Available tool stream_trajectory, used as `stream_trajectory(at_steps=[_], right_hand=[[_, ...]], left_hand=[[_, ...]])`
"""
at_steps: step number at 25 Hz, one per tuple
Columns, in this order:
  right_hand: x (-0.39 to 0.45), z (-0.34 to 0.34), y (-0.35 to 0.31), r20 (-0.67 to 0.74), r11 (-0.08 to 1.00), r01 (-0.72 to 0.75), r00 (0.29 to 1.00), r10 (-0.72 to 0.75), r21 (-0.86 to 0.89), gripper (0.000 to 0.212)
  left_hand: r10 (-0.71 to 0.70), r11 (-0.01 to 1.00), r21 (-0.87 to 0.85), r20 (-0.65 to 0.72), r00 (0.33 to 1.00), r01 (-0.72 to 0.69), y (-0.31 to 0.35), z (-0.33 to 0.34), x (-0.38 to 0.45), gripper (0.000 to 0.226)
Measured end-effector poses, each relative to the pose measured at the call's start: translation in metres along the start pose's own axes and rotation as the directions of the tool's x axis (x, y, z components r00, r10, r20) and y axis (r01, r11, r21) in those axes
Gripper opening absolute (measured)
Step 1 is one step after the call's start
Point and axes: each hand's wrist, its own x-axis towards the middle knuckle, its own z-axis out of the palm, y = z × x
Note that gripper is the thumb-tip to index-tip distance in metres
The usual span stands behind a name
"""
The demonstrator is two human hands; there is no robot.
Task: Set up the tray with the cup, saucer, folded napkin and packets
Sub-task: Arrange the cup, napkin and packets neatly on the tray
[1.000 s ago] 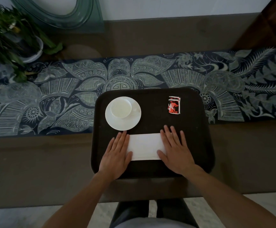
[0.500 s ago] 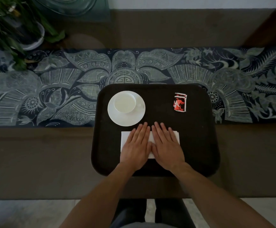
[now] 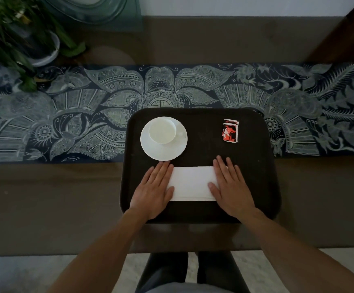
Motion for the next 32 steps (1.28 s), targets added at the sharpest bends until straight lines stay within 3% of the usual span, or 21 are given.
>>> stream_trajectory(at_steps=[7, 13, 18, 24, 29, 32], right_hand=[[0.0, -0.012, -0.003, 0.074, 0.999, -0.017, 0.997, 0.014, 0.04, 0.071], [-0.012, -0.033, -0.014, 0.177, 0.981, -0.174, 0.972, 0.156, 0.088, 0.07], [-0.009, -0.058, -0.002, 0.143, 0.983, -0.169, 0.977, 0.157, 0.076, 0.06], [0.006, -0.095, 0.043, 0.155, 0.99, -0.134, 0.98, 0.127, 0.038, 0.038], [0.023, -0.11, 0.088, 0.214, 0.993, -0.103, 0.973, 0.088, 0.058, 0.038], [0.033, -0.113, 0.112, 0.217, 0.993, -0.083, 0.974, 0.063, 0.082, 0.039]], left_hand=[[-0.053, 0.999, -0.011, 0.019, 0.998, 0.053, 0.007, -0.008, -0.004, 0.064], [-0.089, 0.996, 0.015, 0.008, 0.996, 0.089, 0.01, -0.027, -0.016, 0.064], [-0.001, 0.997, -0.077, -0.012, 1.0, 0.0, 0.036, -0.056, 0.0, 0.05], [0.04, 0.995, -0.102, 0.19, 0.981, -0.021, 0.068, -0.09, 0.058, 0.042], [-0.069, 0.998, 0.037, 0.45, 0.89, 0.059, 0.092, -0.113, 0.119, 0.044], [-0.105, 0.994, 0.074, 0.5, 0.859, 0.079, 0.106, -0.121, 0.147, 0.046]])
